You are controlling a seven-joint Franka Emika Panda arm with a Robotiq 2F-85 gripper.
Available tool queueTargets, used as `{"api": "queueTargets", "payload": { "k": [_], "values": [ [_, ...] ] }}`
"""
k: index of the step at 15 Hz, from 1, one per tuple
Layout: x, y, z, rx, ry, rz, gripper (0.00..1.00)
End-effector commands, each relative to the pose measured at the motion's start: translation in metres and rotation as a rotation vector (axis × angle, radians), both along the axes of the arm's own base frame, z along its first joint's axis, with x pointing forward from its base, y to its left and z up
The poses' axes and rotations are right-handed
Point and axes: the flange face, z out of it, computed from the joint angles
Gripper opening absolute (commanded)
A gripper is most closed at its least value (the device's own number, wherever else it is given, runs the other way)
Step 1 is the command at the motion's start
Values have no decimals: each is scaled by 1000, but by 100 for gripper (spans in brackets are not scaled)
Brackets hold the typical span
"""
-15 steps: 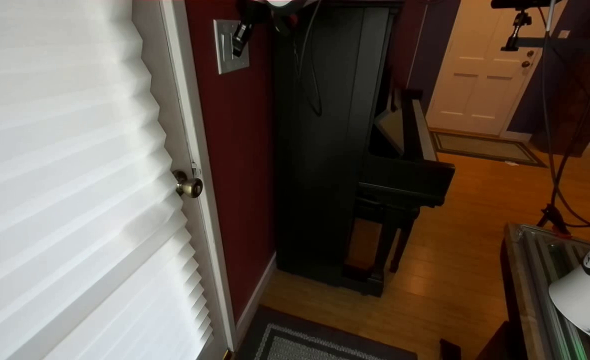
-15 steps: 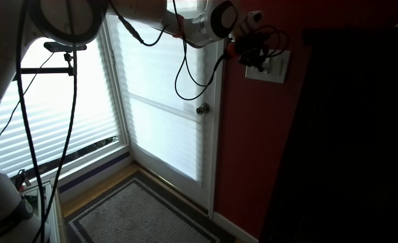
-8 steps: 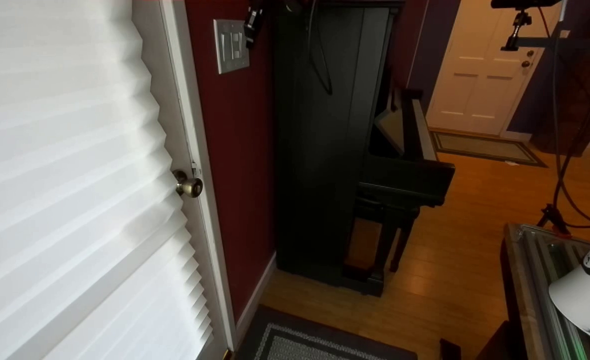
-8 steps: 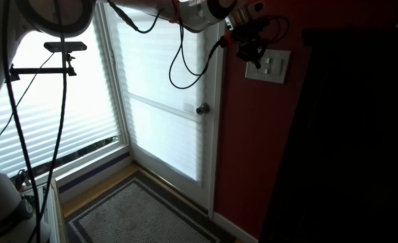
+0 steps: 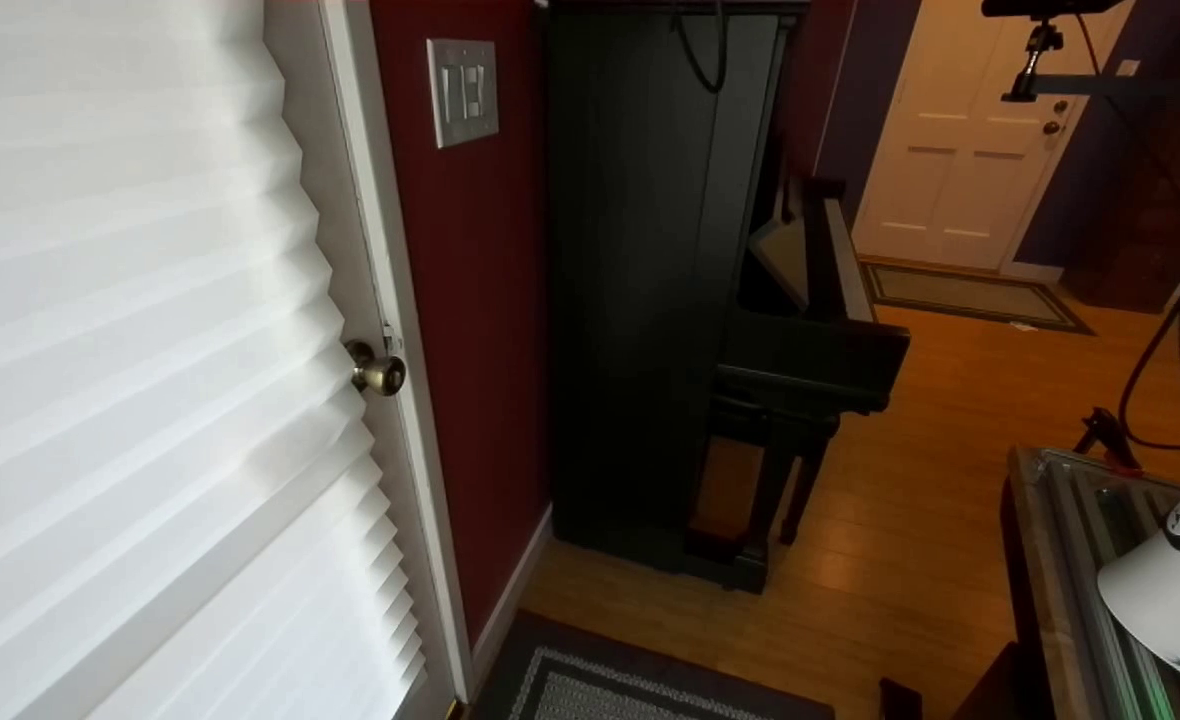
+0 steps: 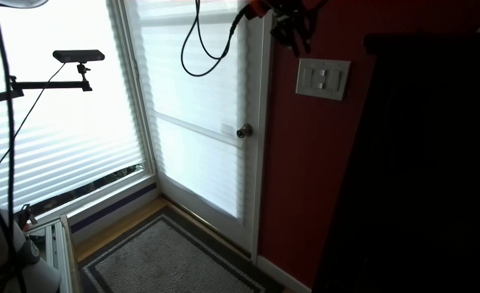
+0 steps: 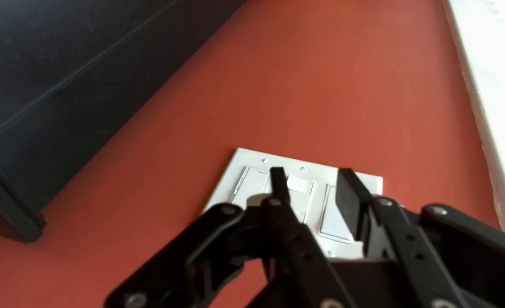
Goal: Flip the two middle light switches to the left one by one
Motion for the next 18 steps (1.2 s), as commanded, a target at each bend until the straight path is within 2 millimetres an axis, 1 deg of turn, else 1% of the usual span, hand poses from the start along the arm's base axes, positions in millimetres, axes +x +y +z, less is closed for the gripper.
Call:
{"api": "queueTargets", "payload": {
  "k": [1, 3, 5, 6, 8, 10, 11, 13, 14, 15, 18],
  "values": [
    [-66, 11, 20, 88, 17, -134, 68],
    [-98, 19, 27, 130, 26, -241, 80],
    [-131, 25, 31, 166, 28, -348, 95],
    [-148, 27, 31, 180, 38, -402, 99],
    [-182, 27, 27, 178, 61, -484, 100],
    [-211, 16, 19, 163, 61, -535, 100],
    [-173, 21, 32, 177, 68, -482, 100],
    [-196, 15, 27, 174, 74, -510, 100],
    [-203, 14, 25, 174, 76, -515, 100],
    [-206, 14, 23, 174, 78, -517, 100],
    [-206, 14, 21, 173, 82, -519, 100]
  ]
}}
